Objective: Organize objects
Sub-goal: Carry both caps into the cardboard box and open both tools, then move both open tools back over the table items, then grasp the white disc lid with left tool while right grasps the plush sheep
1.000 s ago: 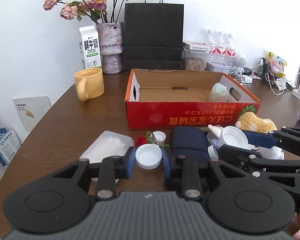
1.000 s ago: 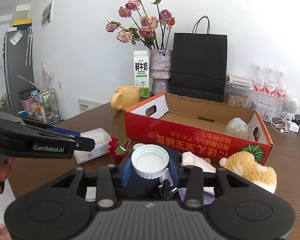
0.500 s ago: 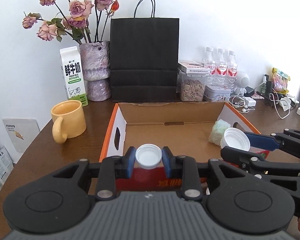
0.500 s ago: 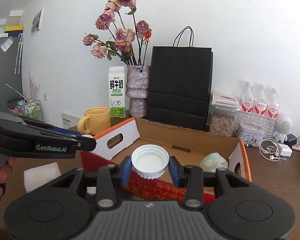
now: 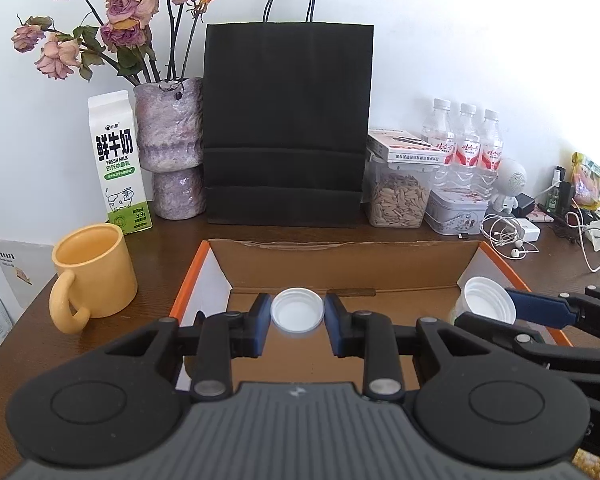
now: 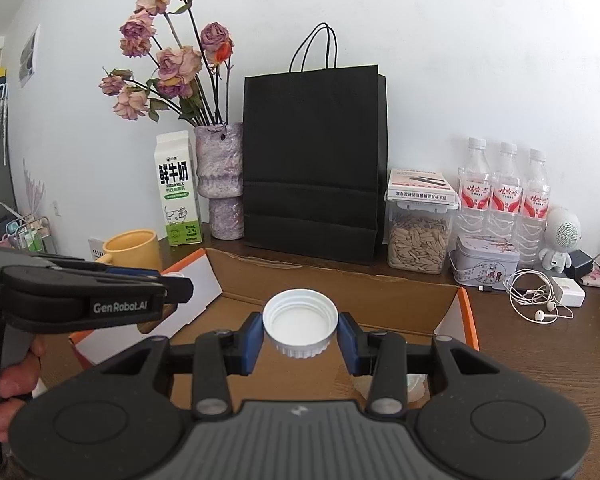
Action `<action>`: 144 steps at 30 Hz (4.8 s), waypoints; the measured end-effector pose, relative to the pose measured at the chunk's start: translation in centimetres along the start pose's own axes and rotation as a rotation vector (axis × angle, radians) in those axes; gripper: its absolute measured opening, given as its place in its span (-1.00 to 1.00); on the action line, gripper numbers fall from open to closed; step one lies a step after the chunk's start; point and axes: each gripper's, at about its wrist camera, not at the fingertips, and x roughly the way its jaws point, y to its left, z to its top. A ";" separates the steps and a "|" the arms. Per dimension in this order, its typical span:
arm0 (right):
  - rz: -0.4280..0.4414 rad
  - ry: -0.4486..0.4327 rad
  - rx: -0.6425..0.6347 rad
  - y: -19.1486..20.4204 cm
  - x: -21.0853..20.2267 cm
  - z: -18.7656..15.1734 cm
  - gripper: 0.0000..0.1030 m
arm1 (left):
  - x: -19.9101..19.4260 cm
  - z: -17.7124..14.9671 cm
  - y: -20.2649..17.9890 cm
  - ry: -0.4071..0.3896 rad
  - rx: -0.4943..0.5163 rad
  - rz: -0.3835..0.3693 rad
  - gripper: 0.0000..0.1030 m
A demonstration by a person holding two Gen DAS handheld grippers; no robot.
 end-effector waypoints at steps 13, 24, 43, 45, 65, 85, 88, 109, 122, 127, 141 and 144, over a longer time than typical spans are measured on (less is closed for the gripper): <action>-0.064 0.084 -0.007 -0.4 2.5 -1.2 0.45 | 2.5 -0.7 0.4 0.042 -0.035 0.004 0.60; -0.100 0.073 -0.010 -0.5 2.4 -1.1 0.92 | 2.1 -0.5 0.3 0.028 -0.035 0.034 1.00; -0.114 0.022 -0.026 1.0 -2.6 -1.8 0.95 | -3.5 -1.8 -0.2 0.019 -0.004 0.034 1.00; -0.116 0.023 -0.024 1.2 -3.5 -2.1 0.95 | -4.7 -2.2 -0.1 0.018 -0.003 0.039 1.00; -0.136 0.029 -0.027 3.4 -14.0 -6.5 0.96 | -15.5 -6.6 0.6 0.011 0.000 0.070 1.00; -0.128 0.102 -0.009 5.1 -18.6 -11.5 0.97 | -19.8 -13.1 2.1 0.116 -0.013 0.070 1.00; -0.126 0.121 -0.004 5.2 -18.7 -12.4 0.97 | -19.6 -14.3 2.2 0.148 -0.005 0.069 1.00; -0.158 0.176 0.047 2.9 -16.3 -14.1 0.97 | -16.0 -17.1 2.6 0.265 -0.024 0.085 1.00; -0.162 0.179 0.062 1.9 -14.5 -13.8 0.97 | -14.5 -17.7 2.6 0.300 -0.030 0.096 0.99; -0.166 0.177 0.065 1.7 -13.6 -13.5 0.97 | -14.7 -17.5 2.4 0.283 -0.023 0.086 0.74; -0.202 0.175 0.091 1.3 -11.5 -13.2 0.84 | -15.0 -17.3 2.1 0.252 -0.019 0.075 -0.12; -0.195 0.179 0.096 1.2 -11.3 -13.4 0.62 | -15.0 -17.3 2.1 0.249 -0.018 0.074 -0.22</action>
